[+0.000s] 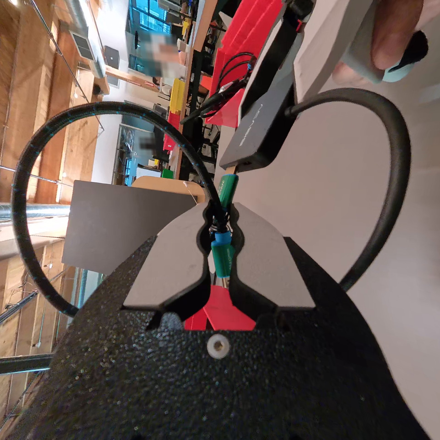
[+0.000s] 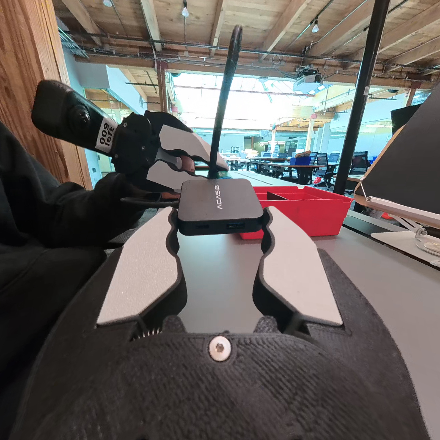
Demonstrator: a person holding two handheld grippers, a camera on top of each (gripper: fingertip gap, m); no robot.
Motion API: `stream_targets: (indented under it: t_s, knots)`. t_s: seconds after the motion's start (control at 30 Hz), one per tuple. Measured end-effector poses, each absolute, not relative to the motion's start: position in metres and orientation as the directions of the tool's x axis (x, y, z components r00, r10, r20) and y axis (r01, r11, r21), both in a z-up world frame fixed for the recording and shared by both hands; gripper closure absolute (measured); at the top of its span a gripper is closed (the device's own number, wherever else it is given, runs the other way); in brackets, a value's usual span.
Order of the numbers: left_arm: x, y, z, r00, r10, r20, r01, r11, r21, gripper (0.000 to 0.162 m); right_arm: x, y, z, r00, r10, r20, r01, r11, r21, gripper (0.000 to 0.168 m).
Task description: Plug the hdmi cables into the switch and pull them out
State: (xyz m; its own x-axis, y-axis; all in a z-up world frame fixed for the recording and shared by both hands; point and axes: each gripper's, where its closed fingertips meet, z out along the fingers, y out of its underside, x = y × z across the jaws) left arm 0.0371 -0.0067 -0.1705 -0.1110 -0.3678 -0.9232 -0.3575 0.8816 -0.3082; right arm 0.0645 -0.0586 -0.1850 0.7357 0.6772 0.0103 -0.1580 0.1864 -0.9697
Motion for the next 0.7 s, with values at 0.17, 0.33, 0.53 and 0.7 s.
stream_targets:
  t_s: [0.17, 0.33, 0.53, 0.7]
  knots:
    - [0.038, -0.007, -0.172, -0.150, -0.321, -0.935, -0.356, 0.900, -0.252, 0.150, 0.064, -0.058, -0.187, 0.744, 0.668, 0.024, -0.127, 0.177, -0.976, 0.099]
    - [0.042, -0.008, -0.173, -0.170, -0.299, -0.939, -0.350, 0.909, -0.226, 0.150, 0.064, -0.056, -0.190, 0.748, 0.663, 0.018, -0.119, 0.161, -0.980, 0.099]
    - [0.047, -0.006, -0.174, -0.159, -0.358, -0.920, -0.338, 0.895, -0.290, 0.149, 0.070, -0.055, -0.190, 0.751, 0.660, -0.008, -0.166, 0.177, -0.970, 0.099]
    - [0.056, -0.005, -0.175, -0.075, -0.512, -0.856, -0.303, 0.829, -0.469, 0.144, 0.081, -0.058, -0.181, 0.789, 0.614, 0.022, -0.136, 0.210, -0.968, 0.099]
